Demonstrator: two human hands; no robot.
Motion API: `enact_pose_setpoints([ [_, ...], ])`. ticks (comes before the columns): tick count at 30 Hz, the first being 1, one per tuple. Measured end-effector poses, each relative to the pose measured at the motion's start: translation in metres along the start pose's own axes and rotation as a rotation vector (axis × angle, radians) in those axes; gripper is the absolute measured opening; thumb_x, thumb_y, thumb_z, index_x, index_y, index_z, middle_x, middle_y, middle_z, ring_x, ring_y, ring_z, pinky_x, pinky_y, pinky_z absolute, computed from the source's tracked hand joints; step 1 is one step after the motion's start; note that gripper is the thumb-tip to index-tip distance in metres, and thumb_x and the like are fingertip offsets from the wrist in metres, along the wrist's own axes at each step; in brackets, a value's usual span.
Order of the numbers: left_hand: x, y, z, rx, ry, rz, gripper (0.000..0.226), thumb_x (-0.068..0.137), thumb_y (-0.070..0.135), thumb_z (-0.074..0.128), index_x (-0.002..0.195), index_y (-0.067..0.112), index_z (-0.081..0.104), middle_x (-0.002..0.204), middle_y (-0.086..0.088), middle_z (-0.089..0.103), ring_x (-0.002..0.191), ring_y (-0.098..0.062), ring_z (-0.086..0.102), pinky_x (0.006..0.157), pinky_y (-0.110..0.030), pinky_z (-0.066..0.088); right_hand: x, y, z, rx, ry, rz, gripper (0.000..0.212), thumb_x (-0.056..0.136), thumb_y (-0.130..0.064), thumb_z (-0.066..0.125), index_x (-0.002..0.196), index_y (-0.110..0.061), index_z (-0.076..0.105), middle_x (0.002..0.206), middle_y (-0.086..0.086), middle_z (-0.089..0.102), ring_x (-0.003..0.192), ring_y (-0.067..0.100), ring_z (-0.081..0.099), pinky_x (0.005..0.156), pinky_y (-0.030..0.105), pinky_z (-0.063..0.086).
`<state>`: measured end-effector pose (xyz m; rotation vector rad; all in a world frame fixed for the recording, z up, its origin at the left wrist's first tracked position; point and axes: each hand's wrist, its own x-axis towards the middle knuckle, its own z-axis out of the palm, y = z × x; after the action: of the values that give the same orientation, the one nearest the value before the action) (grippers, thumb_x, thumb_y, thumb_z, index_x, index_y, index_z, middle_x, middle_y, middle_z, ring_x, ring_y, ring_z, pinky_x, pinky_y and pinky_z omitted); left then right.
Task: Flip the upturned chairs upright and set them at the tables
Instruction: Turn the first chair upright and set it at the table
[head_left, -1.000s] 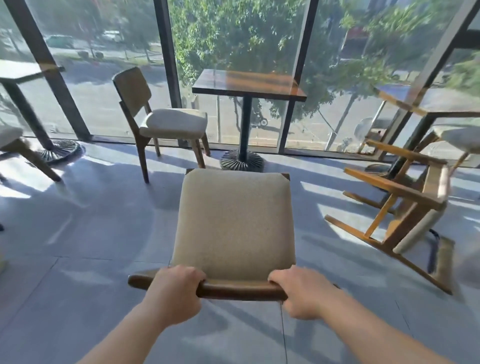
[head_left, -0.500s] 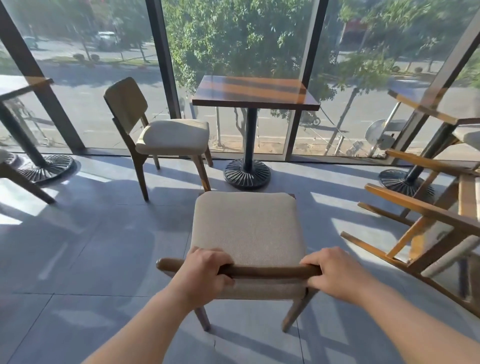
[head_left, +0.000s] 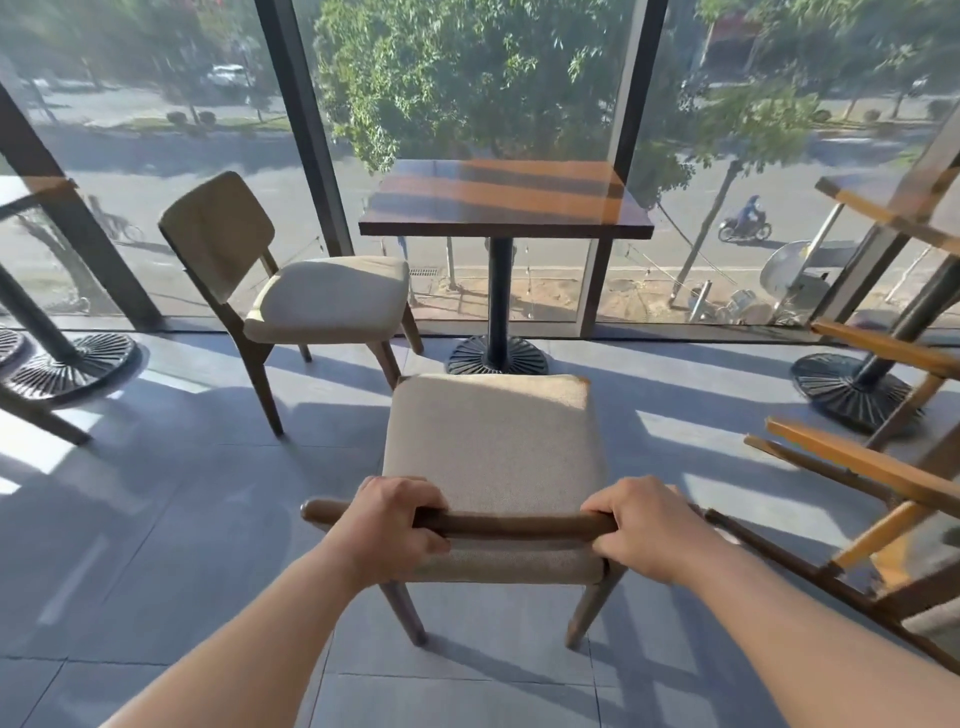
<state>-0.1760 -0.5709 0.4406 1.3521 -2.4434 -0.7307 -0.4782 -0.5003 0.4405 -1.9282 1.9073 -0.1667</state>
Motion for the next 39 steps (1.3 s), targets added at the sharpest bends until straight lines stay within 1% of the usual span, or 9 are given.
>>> enact_pose_setpoints([
  [15,0.162,-0.026,-0.020,-0.017,0.019,-0.040,0.020,0.067,0.022,0.088,0.083,0.023,0.076,0.077,0.010,0.068,0.077,-0.014,0.063,0.081,-0.037,0.052,0.148,0.040,-0.058,-0.010,0.012,0.053,0.015,0.074,-0.026,0.074,0.073,-0.014,0.063,0.057,-0.003,0.053,0.070,0.017,0.056,0.087,0.037,0.041],
  [20,0.212,-0.044,-0.030,-0.018,0.045,-0.020,0.020,0.064,0.022,0.089,0.078,0.024,0.074,0.073,0.011,0.066,0.075,-0.014,0.061,0.079,-0.037,0.048,0.194,0.040,-0.075,-0.021,0.021,0.104,0.010,0.077,-0.024,0.074,0.082,-0.016,0.072,0.072,-0.001,0.067,0.078,0.017,0.059,0.067,0.027,0.029],
  [24,0.242,-0.059,-0.036,-0.035,0.032,-0.001,0.020,0.066,0.020,0.089,0.078,0.021,0.073,0.073,0.009,0.066,0.074,-0.014,0.061,0.077,-0.036,0.049,0.225,0.044,-0.080,-0.009,0.023,0.122,0.009,0.075,-0.026,0.074,0.082,-0.020,0.073,0.077,0.002,0.071,0.082,0.022,0.063,0.081,0.036,0.038],
  [28,0.257,-0.066,-0.041,-0.012,0.018,0.021,0.022,0.067,0.023,0.089,0.076,0.025,0.070,0.071,0.012,0.063,0.072,-0.014,0.060,0.074,-0.034,0.047,0.234,0.043,-0.083,0.020,0.015,0.151,0.007,0.081,-0.024,0.073,0.082,-0.017,0.071,0.076,0.003,0.070,0.082,0.022,0.061,0.083,0.036,0.031],
  [30,0.262,-0.063,-0.044,0.029,-0.001,-0.001,0.019,0.071,0.026,0.087,0.079,0.026,0.070,0.072,0.013,0.062,0.074,-0.013,0.059,0.076,-0.033,0.044,0.237,0.038,-0.082,-0.029,0.029,0.172,0.004,0.086,-0.027,0.071,0.084,-0.023,0.070,0.081,-0.002,0.071,0.090,0.022,0.062,0.097,0.040,0.031],
  [32,0.262,-0.055,-0.046,0.111,-0.057,-0.031,0.014,0.078,0.029,0.080,0.080,0.029,0.067,0.073,0.013,0.062,0.076,-0.014,0.059,0.078,-0.034,0.043,0.233,0.034,-0.079,-0.129,0.000,0.217,0.004,0.090,-0.031,0.067,0.093,-0.030,0.066,0.099,-0.005,0.072,0.112,0.023,0.060,0.120,0.051,0.019],
  [35,0.255,-0.032,-0.054,0.348,-0.187,-0.021,0.007,0.085,0.031,0.061,0.088,0.025,0.063,0.080,0.006,0.064,0.078,-0.017,0.061,0.077,-0.034,0.048,0.212,0.024,-0.081,-0.158,-0.078,0.212,0.052,0.091,-0.034,0.071,0.138,-0.025,0.051,0.151,-0.002,0.050,0.149,0.026,0.035,0.126,0.060,0.010],
  [37,0.248,-0.010,-0.061,0.431,-0.217,0.006,0.023,0.084,0.034,0.053,0.106,0.028,0.058,0.089,0.007,0.064,0.085,-0.017,0.062,0.085,-0.037,0.051,0.179,0.018,-0.096,0.034,0.001,0.232,0.071,0.091,-0.036,0.069,0.154,-0.029,0.037,0.160,-0.003,0.041,0.148,0.026,0.037,0.123,0.053,0.025],
  [39,0.241,0.020,-0.064,0.408,-0.235,0.022,0.028,0.086,0.038,0.052,0.114,0.031,0.053,0.097,0.008,0.064,0.093,-0.019,0.062,0.088,-0.039,0.050,0.136,0.024,-0.116,0.271,0.091,0.345,0.066,0.094,-0.036,0.064,0.155,-0.033,0.038,0.149,0.000,0.053,0.131,0.024,0.053,0.108,0.040,0.043],
])
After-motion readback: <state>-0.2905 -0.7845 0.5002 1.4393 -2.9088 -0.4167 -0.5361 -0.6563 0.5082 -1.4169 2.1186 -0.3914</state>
